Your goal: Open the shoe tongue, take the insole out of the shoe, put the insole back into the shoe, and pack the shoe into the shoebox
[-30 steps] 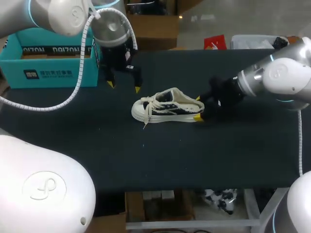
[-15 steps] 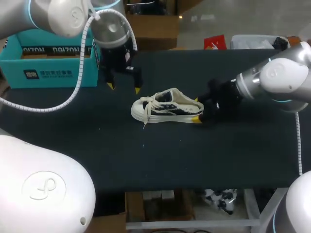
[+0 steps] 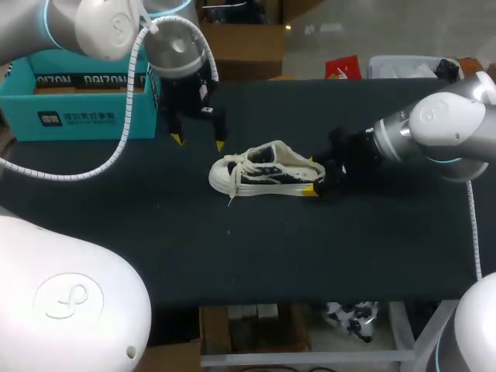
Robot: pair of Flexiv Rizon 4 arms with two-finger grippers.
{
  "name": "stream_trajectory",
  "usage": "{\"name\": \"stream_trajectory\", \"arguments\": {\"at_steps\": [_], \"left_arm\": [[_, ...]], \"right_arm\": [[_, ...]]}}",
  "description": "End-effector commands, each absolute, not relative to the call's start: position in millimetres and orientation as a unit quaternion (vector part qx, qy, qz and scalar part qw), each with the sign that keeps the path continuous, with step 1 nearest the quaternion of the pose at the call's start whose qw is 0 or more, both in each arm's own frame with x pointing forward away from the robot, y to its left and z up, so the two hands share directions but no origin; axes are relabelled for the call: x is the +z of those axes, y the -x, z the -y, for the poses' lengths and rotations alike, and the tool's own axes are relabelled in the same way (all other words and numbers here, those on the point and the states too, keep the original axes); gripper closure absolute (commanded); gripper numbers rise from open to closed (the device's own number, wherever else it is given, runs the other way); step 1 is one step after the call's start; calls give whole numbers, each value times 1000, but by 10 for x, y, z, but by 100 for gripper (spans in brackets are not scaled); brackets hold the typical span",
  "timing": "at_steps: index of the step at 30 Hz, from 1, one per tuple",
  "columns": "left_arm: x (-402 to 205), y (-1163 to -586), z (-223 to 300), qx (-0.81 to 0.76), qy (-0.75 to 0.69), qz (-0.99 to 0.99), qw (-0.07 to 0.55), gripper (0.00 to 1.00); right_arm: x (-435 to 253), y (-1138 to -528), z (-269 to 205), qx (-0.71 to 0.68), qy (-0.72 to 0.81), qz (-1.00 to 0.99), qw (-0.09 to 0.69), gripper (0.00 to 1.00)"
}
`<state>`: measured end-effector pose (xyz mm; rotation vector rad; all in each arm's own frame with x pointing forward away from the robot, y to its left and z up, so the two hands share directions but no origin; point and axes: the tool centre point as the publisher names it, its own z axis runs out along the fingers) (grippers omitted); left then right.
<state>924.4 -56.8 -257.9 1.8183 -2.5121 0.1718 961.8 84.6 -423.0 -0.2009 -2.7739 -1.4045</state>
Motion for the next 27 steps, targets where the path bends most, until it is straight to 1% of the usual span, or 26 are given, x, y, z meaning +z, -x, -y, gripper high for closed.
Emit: {"name": "stream_trajectory", "arguments": {"at_steps": [1, 13, 21, 27], "left_arm": [[-2566, -9254, 636, 53, -586, 808, 16, 0], [-2599, -9386, 1133, 31, -598, 801, -6, 0], [-2648, -9683, 1483, 18, -593, 805, 20, 0], [-2729, -9758, 1712, 0, -581, 813, 36, 0]], "right_arm": [[-4270, -9606, -828, -457, 66, 887, 10, 100], [-4272, -9606, -828, -462, 64, 885, 12, 100], [-4272, -9606, -828, -462, 64, 885, 12, 100], [-4272, -9606, -828, -462, 64, 885, 12, 100]]}}
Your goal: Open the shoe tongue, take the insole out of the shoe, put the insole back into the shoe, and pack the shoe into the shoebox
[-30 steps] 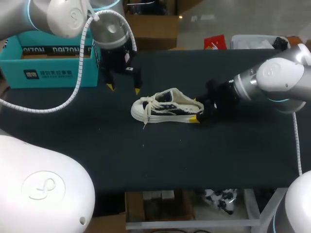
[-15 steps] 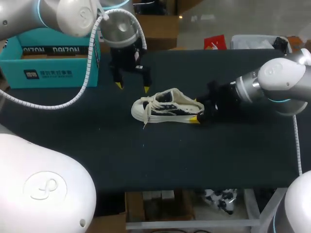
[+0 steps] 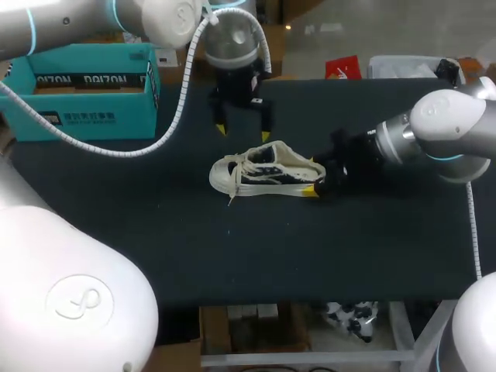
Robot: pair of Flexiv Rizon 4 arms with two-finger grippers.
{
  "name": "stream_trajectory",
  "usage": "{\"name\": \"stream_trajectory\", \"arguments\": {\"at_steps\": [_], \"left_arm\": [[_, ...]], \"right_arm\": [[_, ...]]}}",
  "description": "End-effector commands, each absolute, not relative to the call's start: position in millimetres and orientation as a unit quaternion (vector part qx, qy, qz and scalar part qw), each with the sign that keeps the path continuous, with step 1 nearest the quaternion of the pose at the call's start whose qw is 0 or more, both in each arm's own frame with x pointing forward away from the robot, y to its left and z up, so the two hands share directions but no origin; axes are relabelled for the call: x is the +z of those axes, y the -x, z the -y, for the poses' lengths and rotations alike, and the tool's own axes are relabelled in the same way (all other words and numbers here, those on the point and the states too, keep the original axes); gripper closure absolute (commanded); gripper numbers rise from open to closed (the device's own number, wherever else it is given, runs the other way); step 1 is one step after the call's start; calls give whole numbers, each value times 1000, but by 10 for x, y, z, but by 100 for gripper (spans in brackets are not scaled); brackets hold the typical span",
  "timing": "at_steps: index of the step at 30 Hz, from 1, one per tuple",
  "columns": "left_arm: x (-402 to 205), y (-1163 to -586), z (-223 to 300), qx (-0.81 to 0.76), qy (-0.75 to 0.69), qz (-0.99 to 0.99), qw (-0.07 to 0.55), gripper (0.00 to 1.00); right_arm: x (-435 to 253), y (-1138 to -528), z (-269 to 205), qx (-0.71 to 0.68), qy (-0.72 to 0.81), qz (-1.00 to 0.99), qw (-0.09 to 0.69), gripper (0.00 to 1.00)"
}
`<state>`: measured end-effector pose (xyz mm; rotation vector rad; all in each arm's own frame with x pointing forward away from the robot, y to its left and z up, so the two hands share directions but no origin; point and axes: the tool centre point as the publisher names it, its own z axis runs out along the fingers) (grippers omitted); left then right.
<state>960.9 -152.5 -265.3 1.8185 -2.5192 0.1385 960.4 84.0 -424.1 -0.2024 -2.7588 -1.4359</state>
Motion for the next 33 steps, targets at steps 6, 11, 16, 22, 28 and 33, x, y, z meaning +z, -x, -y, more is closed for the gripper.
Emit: {"name": "stream_trajectory", "arguments": {"at_steps": [6, 11, 16, 22, 28, 33], "left_arm": [[-2809, -9834, 1912, -21, -577, 815, 50, 14], [-2812, -9768, 2042, -32, -569, 820, 53, 36], [-2896, -9618, 2085, -50, -561, 825, 52, 40], [-3007, -9616, 2096, -65, -567, 819, 57, 54], [-3072, -9694, 2076, -75, -570, 815, 74, 58], [-3094, -9638, 2066, -75, -567, 816, 81, 97]], "right_arm": [[-4272, -9606, -828, -462, 64, 885, 12, 100], [-4272, -9606, -828, -462, 64, 885, 12, 100], [-4272, -9606, -828, -462, 64, 885, 12, 100], [-4272, -9606, -828, -462, 64, 885, 12, 100], [-4272, -9606, -828, -462, 64, 885, 12, 100], [-4272, -9606, -828, -462, 64, 885, 12, 100]]}}
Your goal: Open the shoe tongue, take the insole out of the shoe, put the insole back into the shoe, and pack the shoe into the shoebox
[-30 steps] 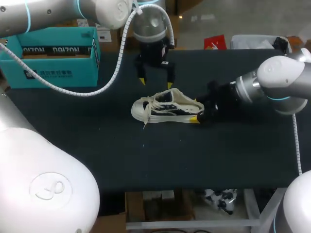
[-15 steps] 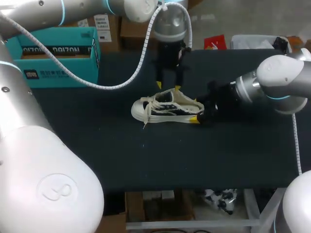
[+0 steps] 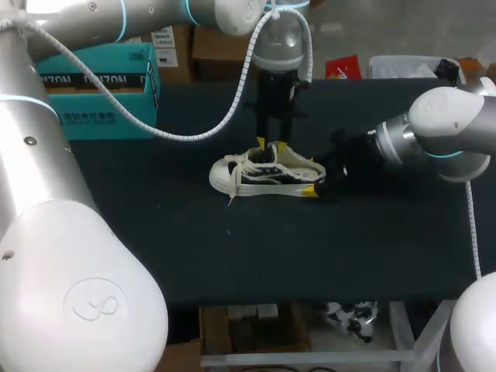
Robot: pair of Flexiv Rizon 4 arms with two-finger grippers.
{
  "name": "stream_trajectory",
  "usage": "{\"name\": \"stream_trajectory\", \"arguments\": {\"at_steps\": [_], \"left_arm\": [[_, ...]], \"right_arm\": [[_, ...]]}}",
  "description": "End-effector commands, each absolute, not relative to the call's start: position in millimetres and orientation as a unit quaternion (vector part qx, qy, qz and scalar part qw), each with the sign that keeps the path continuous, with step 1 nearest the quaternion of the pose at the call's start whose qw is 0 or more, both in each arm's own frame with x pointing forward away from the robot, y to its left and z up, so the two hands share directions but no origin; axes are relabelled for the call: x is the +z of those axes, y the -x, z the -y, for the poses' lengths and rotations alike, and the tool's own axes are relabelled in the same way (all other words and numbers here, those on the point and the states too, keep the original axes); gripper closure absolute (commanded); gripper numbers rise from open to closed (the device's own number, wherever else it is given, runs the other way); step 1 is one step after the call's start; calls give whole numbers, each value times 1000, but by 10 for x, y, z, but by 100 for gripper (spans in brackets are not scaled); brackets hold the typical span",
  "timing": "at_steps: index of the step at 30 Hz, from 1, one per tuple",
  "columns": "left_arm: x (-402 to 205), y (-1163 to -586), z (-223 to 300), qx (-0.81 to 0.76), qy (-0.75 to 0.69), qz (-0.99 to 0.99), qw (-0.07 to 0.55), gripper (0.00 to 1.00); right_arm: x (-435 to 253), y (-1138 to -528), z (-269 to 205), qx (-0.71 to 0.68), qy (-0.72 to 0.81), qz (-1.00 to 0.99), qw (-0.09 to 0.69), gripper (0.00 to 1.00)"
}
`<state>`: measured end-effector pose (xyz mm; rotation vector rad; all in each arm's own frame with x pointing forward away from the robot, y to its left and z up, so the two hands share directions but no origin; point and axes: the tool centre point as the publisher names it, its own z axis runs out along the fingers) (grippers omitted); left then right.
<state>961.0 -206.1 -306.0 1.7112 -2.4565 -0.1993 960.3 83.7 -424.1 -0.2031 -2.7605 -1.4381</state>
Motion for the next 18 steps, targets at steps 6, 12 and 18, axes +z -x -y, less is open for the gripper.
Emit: {"name": "stream_trajectory", "arguments": {"at_steps": [6, 12, 18], "left_arm": [[-3053, -9555, 2010, -63, -568, 817, 80, 100], [-3006, -9387, 1909, -29, -571, 817, 75, 100], [-3009, -9205, 1721, 33, -593, 802, 65, 100]], "right_arm": [[-4272, -9606, -828, -462, 64, 885, 12, 100], [-4272, -9606, -828, -462, 64, 885, 12, 100], [-4272, -9606, -828, -462, 64, 885, 12, 100]]}}
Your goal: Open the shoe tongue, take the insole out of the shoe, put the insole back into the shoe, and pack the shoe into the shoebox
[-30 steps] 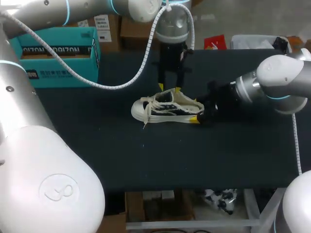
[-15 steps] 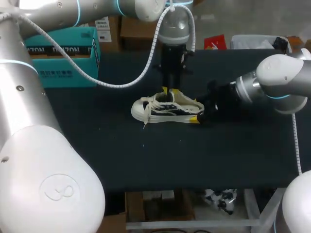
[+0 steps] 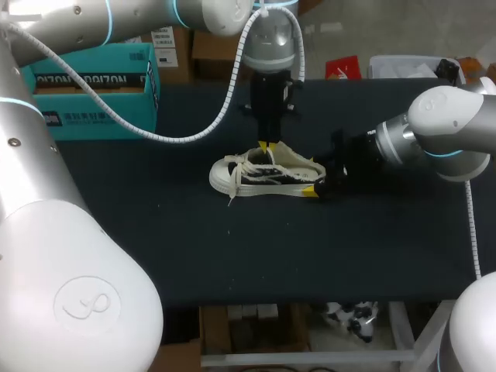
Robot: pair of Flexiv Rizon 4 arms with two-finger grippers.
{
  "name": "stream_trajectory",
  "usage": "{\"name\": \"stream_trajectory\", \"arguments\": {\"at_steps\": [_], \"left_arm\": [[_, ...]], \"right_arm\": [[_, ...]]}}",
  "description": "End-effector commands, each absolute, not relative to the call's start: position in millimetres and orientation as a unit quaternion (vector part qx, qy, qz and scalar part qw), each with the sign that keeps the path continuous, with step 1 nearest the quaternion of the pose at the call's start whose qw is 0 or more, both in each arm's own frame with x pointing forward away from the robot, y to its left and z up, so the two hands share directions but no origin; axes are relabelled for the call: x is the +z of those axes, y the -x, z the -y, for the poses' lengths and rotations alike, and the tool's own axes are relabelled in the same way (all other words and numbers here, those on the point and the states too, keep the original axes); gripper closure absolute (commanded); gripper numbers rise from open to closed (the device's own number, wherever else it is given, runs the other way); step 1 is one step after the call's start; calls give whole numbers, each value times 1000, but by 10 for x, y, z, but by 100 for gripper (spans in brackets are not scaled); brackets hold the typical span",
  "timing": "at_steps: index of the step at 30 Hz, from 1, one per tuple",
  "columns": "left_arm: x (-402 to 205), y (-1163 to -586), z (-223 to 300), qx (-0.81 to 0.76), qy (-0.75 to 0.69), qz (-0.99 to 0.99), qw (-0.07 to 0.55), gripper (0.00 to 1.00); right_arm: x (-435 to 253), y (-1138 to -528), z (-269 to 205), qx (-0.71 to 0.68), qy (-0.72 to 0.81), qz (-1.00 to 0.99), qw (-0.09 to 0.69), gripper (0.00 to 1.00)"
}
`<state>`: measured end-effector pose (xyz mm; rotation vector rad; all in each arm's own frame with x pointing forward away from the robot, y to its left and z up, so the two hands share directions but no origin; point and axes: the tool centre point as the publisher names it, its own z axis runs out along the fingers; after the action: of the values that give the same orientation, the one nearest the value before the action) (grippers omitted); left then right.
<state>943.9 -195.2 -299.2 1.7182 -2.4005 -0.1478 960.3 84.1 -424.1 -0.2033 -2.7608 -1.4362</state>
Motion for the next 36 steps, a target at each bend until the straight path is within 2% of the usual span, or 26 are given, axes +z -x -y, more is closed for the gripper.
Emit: {"name": "stream_trajectory", "arguments": {"at_steps": [1, 15, 31, 36], "left_arm": [[-3022, -9181, 1685, 42, -601, 796, 59, 100], [-3057, -9363, 1445, 181, -668, 722, -16, 100], [-3162, -9596, 1197, 250, -653, 713, 61, 100], [-3134, -9626, 1179, 256, -650, 713, 62, 100]], "right_arm": [[-4272, -9606, -828, -462, 64, 885, 12, 100], [-4272, -9606, -828, -462, 64, 885, 12, 100], [-4272, -9606, -828, -462, 64, 885, 12, 100], [-4272, -9606, -828, -462, 64, 885, 12, 100]]}}
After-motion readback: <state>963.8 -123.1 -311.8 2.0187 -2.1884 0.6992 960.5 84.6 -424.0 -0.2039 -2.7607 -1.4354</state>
